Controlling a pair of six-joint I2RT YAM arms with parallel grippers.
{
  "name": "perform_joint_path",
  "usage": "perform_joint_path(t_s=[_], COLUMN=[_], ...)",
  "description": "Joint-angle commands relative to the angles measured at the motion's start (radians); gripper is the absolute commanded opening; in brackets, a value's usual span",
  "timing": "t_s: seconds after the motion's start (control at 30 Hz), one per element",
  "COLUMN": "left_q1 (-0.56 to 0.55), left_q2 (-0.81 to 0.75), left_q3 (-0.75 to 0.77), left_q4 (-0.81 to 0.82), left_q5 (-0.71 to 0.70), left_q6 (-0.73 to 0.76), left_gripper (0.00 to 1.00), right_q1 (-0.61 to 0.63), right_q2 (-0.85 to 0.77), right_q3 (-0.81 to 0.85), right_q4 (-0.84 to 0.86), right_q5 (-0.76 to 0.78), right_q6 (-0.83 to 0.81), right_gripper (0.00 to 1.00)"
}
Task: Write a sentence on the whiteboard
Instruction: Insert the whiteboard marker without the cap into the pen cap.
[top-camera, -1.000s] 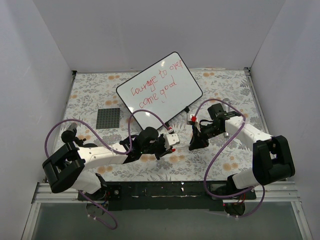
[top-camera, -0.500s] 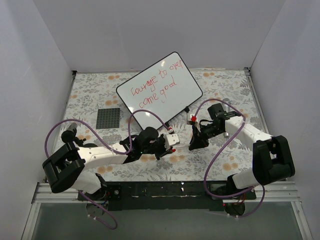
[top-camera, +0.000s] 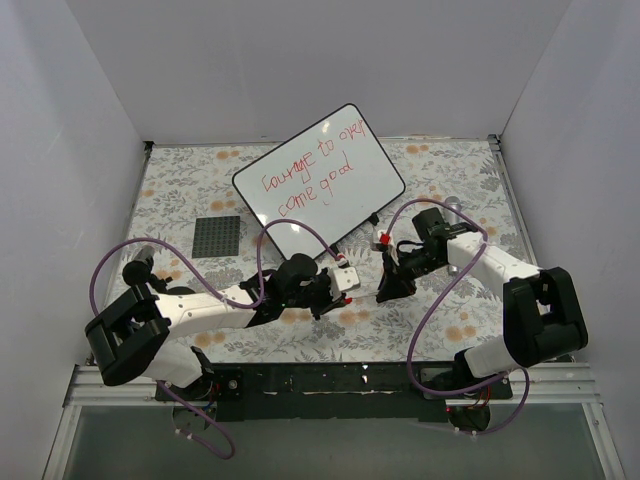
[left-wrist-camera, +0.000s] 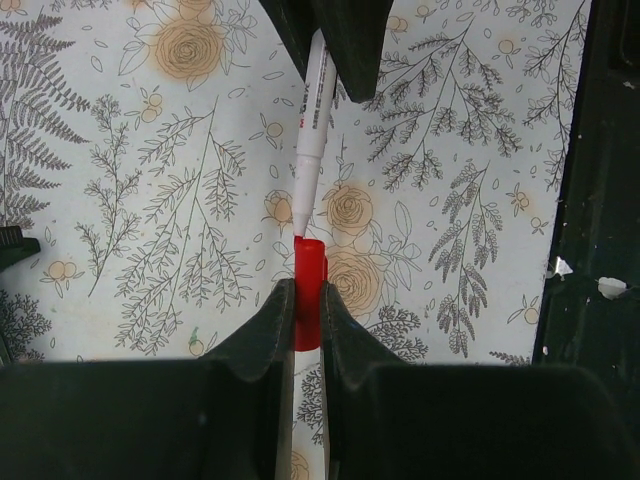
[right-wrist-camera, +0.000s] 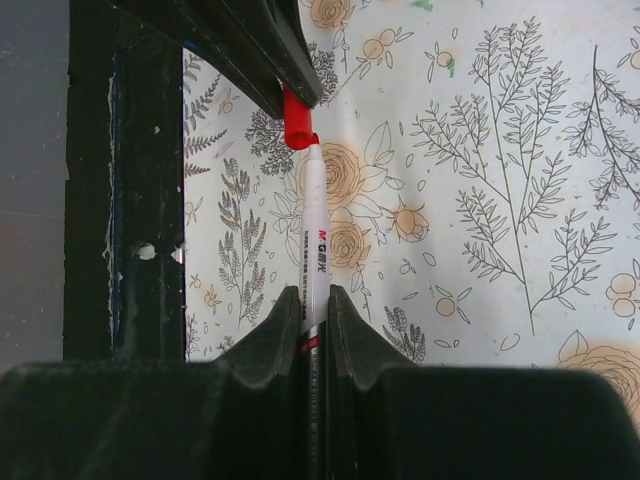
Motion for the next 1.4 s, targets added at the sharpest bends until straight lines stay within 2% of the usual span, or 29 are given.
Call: perform_joint_path(t_s=[0.0,0.4,0.53,0.67,1.0,1.37], left_q1=[-0.002,-0.002,-0.004,-0.002,0.039,0.039], left_q2=[0.008,0.098,0.124,0.100,-0.090,-0.044], left_q3=[0.043,0.127,0.176,0.155,-0.003,0.033], left_q4=[0.026,0.004,-0.026,-0.034,-0.118,-0.109], left_q5=[0.017,0.118,0.101,0.067,-0.008,0.036], left_q6=[0.007,0.062,0.080,0.085,0.151,0.163], left_gripper=[0.00,0.00,0.00,0.00,0.00,0.00], right_q1=[0.014,0.034,0.035,0.031,0.002,0.002], right_q2=[0.009,0.018,0.016,0.001,-0.036,-0.040], right_q3=[0.028,0.034,0.038,0.028,0.031,0.034], right_q4=[-0.005,-0.022,-0.018,0.032,0.015,-0.030], right_q5=[-0.029,-0.043,-0.023,0.032,0.017,-0.054], right_q6=[-0.009,-0.029,-0.026,0.031,0.015,-0.038], right_gripper=[0.01,0.01,0.01,0.01,0.01,0.01])
